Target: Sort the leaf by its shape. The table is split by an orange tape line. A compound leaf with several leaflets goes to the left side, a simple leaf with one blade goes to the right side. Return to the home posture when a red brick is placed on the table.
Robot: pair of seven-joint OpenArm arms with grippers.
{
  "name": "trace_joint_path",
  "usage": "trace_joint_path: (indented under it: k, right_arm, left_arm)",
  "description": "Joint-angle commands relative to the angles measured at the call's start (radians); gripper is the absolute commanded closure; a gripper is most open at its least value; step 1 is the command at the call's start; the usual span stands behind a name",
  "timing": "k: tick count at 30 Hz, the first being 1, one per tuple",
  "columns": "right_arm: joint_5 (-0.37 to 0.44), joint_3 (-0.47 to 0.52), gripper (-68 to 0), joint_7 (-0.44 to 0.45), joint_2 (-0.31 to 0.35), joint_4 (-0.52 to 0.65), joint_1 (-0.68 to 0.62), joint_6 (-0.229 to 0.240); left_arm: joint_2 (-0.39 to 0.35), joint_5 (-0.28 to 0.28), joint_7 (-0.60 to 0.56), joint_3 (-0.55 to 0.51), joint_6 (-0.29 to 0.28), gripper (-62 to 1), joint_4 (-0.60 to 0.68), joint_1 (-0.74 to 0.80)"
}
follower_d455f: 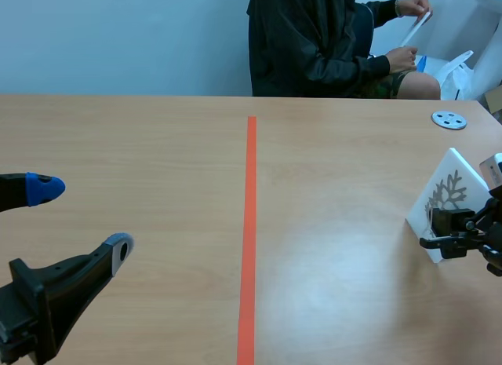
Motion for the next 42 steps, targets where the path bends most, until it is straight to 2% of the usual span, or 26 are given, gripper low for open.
trace_joint_path:
  k: [1,6,9,14,20,27,31,34,37,39,42]
  right_arm:
    - [0.004,0.003,-30.9,0.03,0.016,0.013,0.012,-0.003]
    - [0.034,0.033,-40.7,0.035,0.016,0.048,0.012,0.003]
    - [0.061,0.071,-46.6,0.013,0.016,0.09,0.009,0.022]
    - [0.143,0.142,-55.9,-0.073,0.016,0.185,0.008,0.1]
    - [0.241,0.205,-56.5,-0.214,0.017,0.352,-0.017,0.145]
    - [0.3,0.217,-56.5,-0.359,0.016,0.63,-0.132,0.145]
    - [0.306,0.216,-57.4,-0.384,0.016,0.766,-0.224,0.153]
    - [0.341,0.215,-57.9,-0.385,0.017,0.832,-0.28,0.231]
    - [0.424,0.215,-57.8,-0.383,0.018,0.851,-0.315,0.283]
    - [0.459,0.209,-57.8,-0.383,0.024,0.851,-0.318,0.281]
    - [0.46,0.194,-57.8,-0.391,0.045,0.851,-0.318,0.278]
  left_arm:
    - [-0.002,-0.006,-0.017,0.002,0.002,-62.3,0.017,-0.003]
    - [-0.002,-0.006,-0.017,0.002,0.002,-62.3,0.017,-0.003]
    - [-0.002,-0.006,-0.017,0.002,0.002,-62.3,0.017,-0.003]
    - [-0.002,-0.006,-0.017,0.002,0.002,-62.3,0.017,-0.003]
    - [-0.002,-0.006,-0.017,0.002,0.002,-62.3,0.017,-0.003]
    - [-0.002,-0.006,-0.017,0.002,0.002,-62.3,0.017,-0.003]
    - [-0.002,-0.006,-0.017,0.002,0.002,-62.3,0.017,-0.003]
    - [-0.002,-0.006,-0.017,0.002,0.002,-62.3,0.017,-0.003]
    - [-0.002,-0.006,-0.017,0.002,0.002,-62.3,0.017,-0.003]
    - [-0.002,-0.006,-0.017,0.002,0.002,-62.3,0.017,-0.003]
    - [-0.002,-0.006,-0.017,0.002,0.002,-62.3,0.017,-0.003]
